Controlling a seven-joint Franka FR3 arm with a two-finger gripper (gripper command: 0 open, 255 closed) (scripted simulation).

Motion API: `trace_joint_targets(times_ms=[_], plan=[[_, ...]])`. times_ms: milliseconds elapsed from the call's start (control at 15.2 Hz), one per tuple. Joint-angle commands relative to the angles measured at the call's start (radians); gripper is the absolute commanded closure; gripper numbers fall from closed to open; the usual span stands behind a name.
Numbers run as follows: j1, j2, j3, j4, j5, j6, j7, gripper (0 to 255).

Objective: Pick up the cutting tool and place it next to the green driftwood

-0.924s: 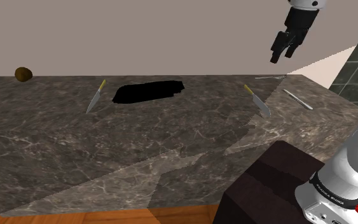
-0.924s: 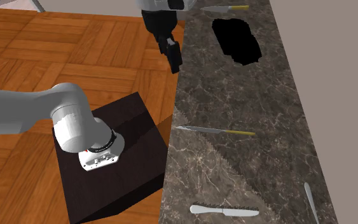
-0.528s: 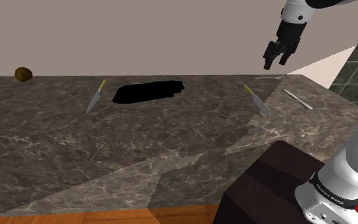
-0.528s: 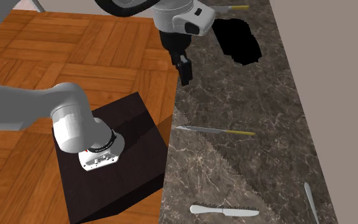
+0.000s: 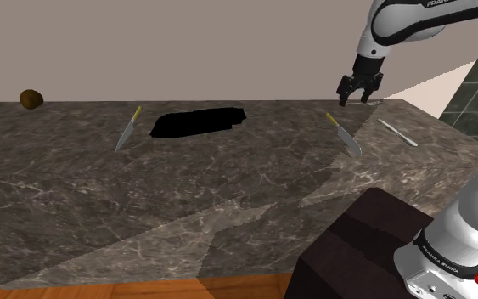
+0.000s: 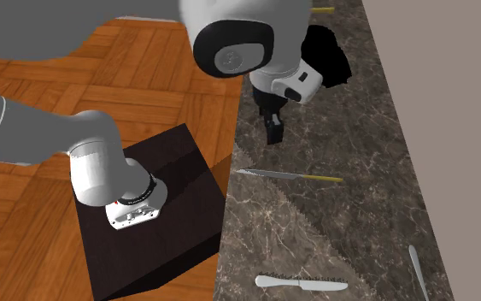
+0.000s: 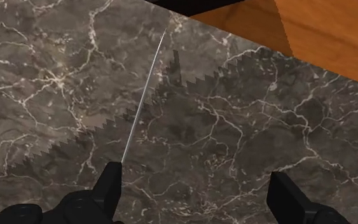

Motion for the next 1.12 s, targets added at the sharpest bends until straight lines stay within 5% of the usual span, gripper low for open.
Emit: trace_joint_targets(times_ms=[0, 726, 1056], plan=[[-0.013, 0.063, -0.022, 0.008, 0.006, 0.048, 0.009, 0], [-0.069, 0.416, -0.129, 0.079, 0.104, 0.272, 0.018, 0], [-0.07, 0.455, -0.129, 0.049, 0.119, 0.34, 0.007, 0]])
